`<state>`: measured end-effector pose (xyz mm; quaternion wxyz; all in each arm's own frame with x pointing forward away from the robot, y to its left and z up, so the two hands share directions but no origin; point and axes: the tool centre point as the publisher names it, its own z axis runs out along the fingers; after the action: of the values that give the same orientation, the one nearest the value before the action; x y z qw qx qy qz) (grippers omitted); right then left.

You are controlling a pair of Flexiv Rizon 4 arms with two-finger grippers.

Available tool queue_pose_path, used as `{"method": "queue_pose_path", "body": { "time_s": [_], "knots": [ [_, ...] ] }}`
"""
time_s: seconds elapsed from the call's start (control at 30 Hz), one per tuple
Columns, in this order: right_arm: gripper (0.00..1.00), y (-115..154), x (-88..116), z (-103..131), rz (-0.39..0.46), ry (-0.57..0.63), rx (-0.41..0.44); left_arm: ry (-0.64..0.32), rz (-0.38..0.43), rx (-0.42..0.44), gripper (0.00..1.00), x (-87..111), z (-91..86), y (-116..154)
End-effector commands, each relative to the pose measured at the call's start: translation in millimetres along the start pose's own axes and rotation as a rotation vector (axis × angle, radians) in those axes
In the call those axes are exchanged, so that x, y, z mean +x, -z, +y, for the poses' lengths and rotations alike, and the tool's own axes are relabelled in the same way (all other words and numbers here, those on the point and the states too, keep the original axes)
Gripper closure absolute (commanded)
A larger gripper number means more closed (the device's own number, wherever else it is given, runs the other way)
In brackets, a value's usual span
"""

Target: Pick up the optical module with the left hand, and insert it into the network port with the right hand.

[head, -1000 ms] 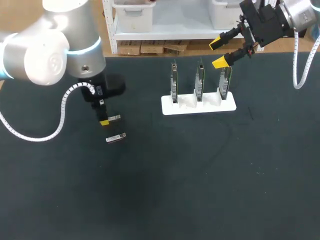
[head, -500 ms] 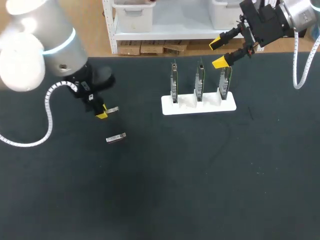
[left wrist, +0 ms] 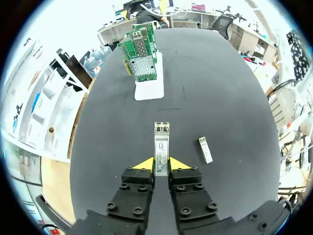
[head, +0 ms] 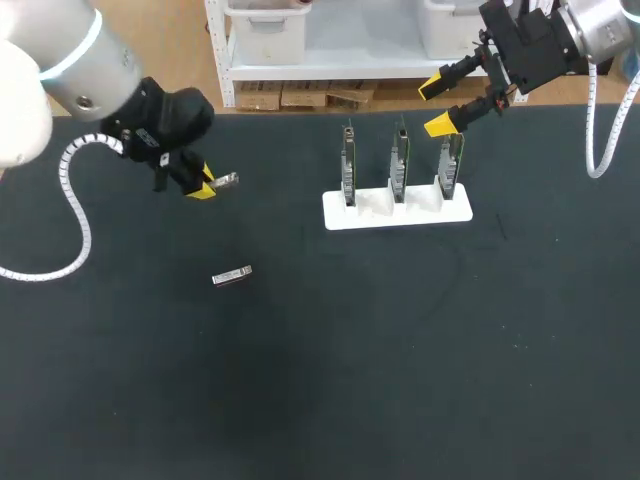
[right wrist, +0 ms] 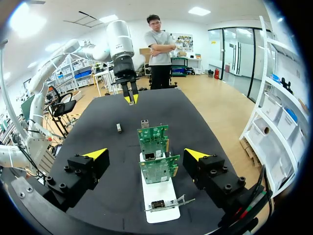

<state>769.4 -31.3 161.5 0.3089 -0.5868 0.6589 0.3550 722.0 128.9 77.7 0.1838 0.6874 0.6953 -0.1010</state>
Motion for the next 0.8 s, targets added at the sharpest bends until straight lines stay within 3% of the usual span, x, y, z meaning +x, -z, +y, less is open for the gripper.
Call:
{"method": "queue_pose_path", "body": {
  "time_s": [0.03,0.27,0.8],
  "knots": [
    [0.00,-0.3,-0.1,0.8,0.001,0.000,0.003,0.016,0.031,0.007,1.00,-2.6,-1.1,5.0],
    [0.00,-0.3,-0.1,0.8,0.001,0.000,0.003,0.035,0.085,0.017,1.00,1.0,-8.1,5.6],
    [0.00,-0.3,-0.1,0.8,0.001,0.000,0.003,0.070,0.077,0.024,1.00,8.3,-11.7,3.0]
  ]
}}
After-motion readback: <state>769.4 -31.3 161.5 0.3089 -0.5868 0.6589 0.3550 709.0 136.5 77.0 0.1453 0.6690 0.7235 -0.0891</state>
